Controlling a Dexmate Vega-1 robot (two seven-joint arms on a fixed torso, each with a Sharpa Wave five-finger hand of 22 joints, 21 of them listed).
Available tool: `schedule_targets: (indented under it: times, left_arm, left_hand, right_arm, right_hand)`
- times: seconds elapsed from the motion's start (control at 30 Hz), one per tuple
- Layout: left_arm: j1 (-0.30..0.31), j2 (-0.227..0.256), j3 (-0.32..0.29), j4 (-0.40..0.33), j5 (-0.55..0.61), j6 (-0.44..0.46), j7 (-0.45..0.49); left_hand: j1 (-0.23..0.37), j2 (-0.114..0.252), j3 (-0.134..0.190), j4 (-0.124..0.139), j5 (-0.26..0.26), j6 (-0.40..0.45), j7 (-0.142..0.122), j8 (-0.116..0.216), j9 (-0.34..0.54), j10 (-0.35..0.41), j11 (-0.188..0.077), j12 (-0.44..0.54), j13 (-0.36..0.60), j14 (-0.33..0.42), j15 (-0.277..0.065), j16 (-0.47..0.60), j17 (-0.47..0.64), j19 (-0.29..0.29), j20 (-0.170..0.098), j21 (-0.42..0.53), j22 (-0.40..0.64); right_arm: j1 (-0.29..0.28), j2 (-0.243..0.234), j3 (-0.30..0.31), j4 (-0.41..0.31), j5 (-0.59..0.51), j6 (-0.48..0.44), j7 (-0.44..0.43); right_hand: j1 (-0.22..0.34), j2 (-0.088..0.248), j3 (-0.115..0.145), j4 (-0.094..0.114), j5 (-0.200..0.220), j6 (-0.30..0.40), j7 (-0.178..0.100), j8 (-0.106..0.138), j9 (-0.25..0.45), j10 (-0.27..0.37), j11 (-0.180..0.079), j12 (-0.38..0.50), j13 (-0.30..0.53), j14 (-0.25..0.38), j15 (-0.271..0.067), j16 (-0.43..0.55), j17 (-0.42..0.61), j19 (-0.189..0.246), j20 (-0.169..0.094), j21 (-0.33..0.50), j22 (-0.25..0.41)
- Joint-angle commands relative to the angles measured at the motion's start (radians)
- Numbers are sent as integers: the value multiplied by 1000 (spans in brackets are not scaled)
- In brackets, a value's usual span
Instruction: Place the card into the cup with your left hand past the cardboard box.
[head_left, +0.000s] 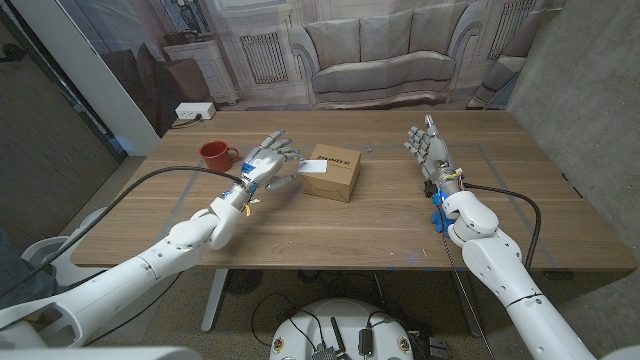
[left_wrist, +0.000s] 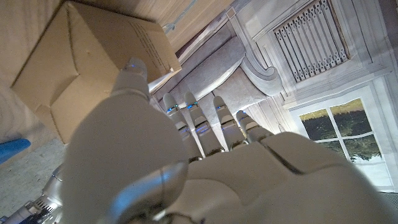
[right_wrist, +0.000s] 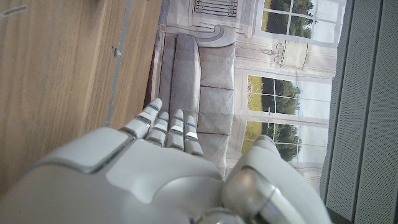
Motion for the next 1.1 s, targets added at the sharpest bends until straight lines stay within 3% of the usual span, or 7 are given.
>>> schedule_targets:
  times: [0.03, 1.1]
  left_arm:
    - [-13, -25, 26, 54, 2, -6, 82]
    - [-45, -54, 65, 120, -20, -23, 156]
  left_hand:
    - [8, 4, 5, -4, -8, 18, 0, 11, 2, 17, 1, 6, 5, 14, -154, 3, 2, 5, 1, 3, 3]
    - [26, 9, 5, -3, -20, 62, 0, 22, 1, 57, 1, 5, 5, 40, -153, 4, 3, 16, -4, 2, 3]
  right_arm:
    - [-1, 1, 3, 3, 2, -5, 5]
    - [-20, 0, 4, -13, 0, -8, 1]
  right_hand:
    - [-1, 6, -4, 0, 2, 7, 2, 3, 4, 9, -1, 4, 3, 9, 0, 4, 4, 8, -5, -2, 1]
    - [-2, 7, -7, -1, 2, 8, 2, 2, 4, 11, 1, 4, 3, 10, 2, 4, 4, 10, -5, -4, 2]
